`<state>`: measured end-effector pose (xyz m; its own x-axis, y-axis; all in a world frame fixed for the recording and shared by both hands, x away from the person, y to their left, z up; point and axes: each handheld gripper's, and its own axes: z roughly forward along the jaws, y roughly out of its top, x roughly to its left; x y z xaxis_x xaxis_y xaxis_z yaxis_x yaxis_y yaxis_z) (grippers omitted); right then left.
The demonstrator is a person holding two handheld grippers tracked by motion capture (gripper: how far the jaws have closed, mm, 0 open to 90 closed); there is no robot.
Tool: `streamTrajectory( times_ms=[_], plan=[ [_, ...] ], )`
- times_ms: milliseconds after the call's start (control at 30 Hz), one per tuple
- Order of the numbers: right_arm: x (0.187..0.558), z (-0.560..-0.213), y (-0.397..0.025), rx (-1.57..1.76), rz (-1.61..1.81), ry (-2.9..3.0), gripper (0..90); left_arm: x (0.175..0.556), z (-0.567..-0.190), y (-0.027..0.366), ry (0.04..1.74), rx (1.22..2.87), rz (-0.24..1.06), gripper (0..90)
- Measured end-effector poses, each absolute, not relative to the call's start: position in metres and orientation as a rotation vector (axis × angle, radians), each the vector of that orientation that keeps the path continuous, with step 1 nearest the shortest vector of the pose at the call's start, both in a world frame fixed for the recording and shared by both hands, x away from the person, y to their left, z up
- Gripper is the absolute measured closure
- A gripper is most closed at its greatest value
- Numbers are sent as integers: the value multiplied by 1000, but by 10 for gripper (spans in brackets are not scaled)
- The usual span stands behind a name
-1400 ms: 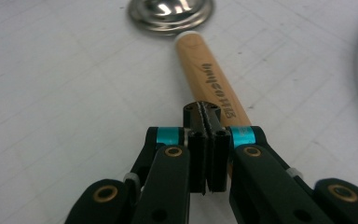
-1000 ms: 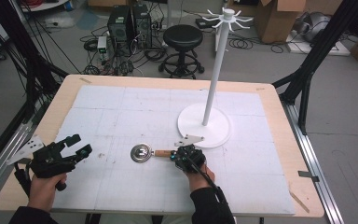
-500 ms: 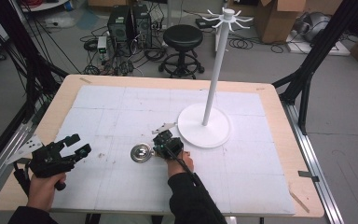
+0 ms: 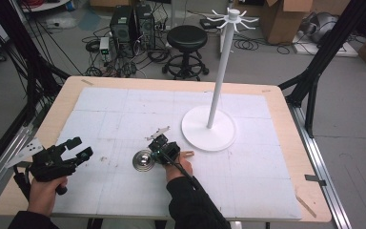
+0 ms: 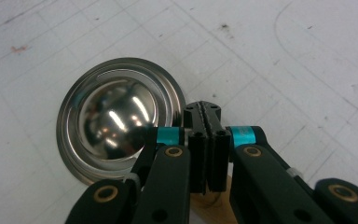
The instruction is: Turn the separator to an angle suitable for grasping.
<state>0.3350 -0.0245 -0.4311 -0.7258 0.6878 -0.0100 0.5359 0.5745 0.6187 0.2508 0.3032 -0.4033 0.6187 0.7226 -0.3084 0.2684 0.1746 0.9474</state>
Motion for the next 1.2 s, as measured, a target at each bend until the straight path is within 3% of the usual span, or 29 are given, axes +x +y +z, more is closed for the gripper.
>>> streamTrajectory(
  times_ms=[400,500,533,600,733,900,1200],
  plan=[
    [320,-424,-44,1016,1027,2509,892,251,-403,303,910,1406,394,242],
    [317,-413,-68,1034,1097,2414,892,251,-404,304,912,1406,395,242],
    [314,-407,-97,1095,1149,2326,892,251,-404,304,914,1406,395,242],
    [312,-406,-107,1118,1158,2301,892,251,-404,304,915,1405,395,242],
    [310,-414,-168,1284,1100,2196,892,251,-403,303,913,1410,397,242],
    [309,-430,-180,1351,1084,2216,892,251,-404,303,917,1412,397,242],
    [313,-438,-163,1322,1101,2277,892,251,-404,305,923,1403,399,242]
  ],
)
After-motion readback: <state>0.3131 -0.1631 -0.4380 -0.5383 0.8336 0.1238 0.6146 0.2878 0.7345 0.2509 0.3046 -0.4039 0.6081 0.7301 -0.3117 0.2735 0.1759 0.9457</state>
